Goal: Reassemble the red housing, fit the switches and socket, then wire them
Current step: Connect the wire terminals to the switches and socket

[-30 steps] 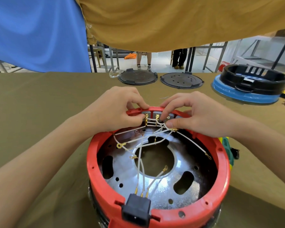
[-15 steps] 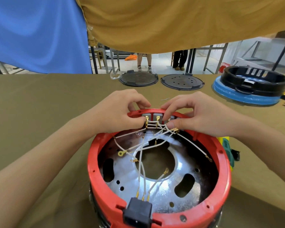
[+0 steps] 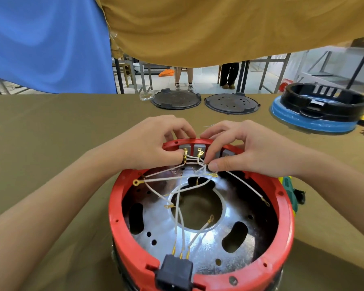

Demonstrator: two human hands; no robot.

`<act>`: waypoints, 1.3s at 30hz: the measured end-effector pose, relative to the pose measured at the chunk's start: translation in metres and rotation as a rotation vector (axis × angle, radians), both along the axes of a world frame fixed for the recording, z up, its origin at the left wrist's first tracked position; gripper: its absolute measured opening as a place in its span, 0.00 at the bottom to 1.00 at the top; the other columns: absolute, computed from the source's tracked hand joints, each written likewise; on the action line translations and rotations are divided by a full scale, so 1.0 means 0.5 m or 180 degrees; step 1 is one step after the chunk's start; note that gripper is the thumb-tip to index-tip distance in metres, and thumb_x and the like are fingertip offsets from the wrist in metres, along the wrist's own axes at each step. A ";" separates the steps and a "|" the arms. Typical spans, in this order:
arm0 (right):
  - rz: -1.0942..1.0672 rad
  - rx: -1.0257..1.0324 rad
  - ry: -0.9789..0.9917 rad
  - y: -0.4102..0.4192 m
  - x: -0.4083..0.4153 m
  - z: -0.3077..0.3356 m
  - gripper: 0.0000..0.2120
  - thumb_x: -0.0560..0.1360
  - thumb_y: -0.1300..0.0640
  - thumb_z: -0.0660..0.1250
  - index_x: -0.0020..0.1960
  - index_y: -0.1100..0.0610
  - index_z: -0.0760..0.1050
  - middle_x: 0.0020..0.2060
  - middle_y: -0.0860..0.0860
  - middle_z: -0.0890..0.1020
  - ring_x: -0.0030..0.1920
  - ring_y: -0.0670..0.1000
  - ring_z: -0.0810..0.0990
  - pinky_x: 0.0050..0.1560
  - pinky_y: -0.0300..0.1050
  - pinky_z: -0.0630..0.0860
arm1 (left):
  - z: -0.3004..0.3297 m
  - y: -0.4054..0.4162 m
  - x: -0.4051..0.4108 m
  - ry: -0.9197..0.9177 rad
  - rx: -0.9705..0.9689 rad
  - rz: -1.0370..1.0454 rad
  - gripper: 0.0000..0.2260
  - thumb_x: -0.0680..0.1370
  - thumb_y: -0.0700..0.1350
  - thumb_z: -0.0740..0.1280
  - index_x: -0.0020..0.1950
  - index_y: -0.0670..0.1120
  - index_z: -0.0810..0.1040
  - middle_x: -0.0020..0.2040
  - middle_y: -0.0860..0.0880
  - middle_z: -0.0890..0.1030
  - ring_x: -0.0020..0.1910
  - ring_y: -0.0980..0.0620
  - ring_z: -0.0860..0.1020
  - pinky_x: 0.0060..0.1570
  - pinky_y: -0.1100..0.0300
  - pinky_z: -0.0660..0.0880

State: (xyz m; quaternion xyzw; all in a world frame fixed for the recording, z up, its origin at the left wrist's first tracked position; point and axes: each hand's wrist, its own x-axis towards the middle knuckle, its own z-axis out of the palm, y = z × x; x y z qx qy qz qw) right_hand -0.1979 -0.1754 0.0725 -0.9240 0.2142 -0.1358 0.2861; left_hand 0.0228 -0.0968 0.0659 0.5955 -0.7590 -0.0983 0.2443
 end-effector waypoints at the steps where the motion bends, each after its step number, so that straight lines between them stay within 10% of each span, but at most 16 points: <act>1: 0.0003 -0.0002 -0.0003 -0.001 0.000 0.000 0.04 0.71 0.53 0.75 0.44 0.44 0.85 0.63 0.41 0.75 0.63 0.35 0.71 0.69 0.47 0.66 | 0.001 0.000 0.000 0.0005 -0.0011 -0.0008 0.14 0.72 0.45 0.70 0.58 0.55 0.79 0.50 0.57 0.79 0.47 0.59 0.78 0.46 0.69 0.76; 14: -0.0097 -0.0196 0.0131 -0.008 -0.004 0.000 0.06 0.74 0.49 0.72 0.50 0.43 0.85 0.63 0.38 0.74 0.64 0.36 0.71 0.69 0.48 0.69 | 0.001 0.001 -0.021 -0.0282 -0.0068 -0.0220 0.04 0.73 0.56 0.69 0.44 0.59 0.82 0.58 0.57 0.72 0.57 0.62 0.71 0.52 0.72 0.64; 22: -0.0090 -0.0110 0.0020 -0.005 -0.001 -0.005 0.06 0.74 0.51 0.72 0.50 0.44 0.85 0.62 0.40 0.74 0.64 0.39 0.72 0.68 0.51 0.69 | -0.003 0.001 -0.033 -0.0227 -0.0186 -0.0210 0.07 0.74 0.43 0.73 0.38 0.51 0.78 0.55 0.51 0.74 0.53 0.59 0.73 0.52 0.74 0.65; 39: -0.0378 0.0289 -0.0523 -0.014 0.002 -0.017 0.06 0.75 0.59 0.71 0.51 0.52 0.81 0.53 0.43 0.83 0.55 0.41 0.80 0.60 0.45 0.73 | -0.018 -0.005 -0.039 -0.0563 -0.0382 0.0057 0.07 0.76 0.54 0.66 0.44 0.51 0.77 0.53 0.54 0.72 0.53 0.53 0.71 0.54 0.59 0.69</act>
